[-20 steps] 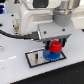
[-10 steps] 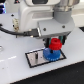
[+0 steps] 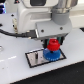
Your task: Insert the blue gear onto the right peg, followed by the red gear
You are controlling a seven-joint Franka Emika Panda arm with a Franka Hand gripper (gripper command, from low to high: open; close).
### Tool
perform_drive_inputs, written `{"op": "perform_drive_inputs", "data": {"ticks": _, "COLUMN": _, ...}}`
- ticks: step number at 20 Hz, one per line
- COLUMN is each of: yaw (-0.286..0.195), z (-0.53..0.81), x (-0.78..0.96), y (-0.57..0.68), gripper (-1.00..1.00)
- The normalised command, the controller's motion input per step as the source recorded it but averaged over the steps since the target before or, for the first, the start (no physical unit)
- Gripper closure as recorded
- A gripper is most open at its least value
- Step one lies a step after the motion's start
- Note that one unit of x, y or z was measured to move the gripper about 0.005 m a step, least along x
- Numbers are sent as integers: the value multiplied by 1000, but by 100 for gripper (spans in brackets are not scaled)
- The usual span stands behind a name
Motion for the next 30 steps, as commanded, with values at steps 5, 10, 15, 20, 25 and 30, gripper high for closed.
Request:
{"op": "perform_drive_inputs", "data": {"ticks": 5, "yaw": 0, "z": -81, "x": 226, "y": -140, "gripper": 100}}
{"op": "perform_drive_inputs", "data": {"ticks": 10, "yaw": 0, "z": -198, "x": 177, "y": -118, "gripper": 100}}
{"op": "perform_drive_inputs", "data": {"ticks": 15, "yaw": 0, "z": -347, "x": 160, "y": -125, "gripper": 100}}
{"op": "perform_drive_inputs", "data": {"ticks": 20, "yaw": 0, "z": 34, "x": 38, "y": 5, "gripper": -100}}
{"op": "perform_drive_inputs", "data": {"ticks": 25, "yaw": 0, "z": 342, "x": 3, "y": 26, "gripper": -100}}
{"op": "perform_drive_inputs", "data": {"ticks": 30, "yaw": 0, "z": 653, "x": -6, "y": 36, "gripper": -100}}
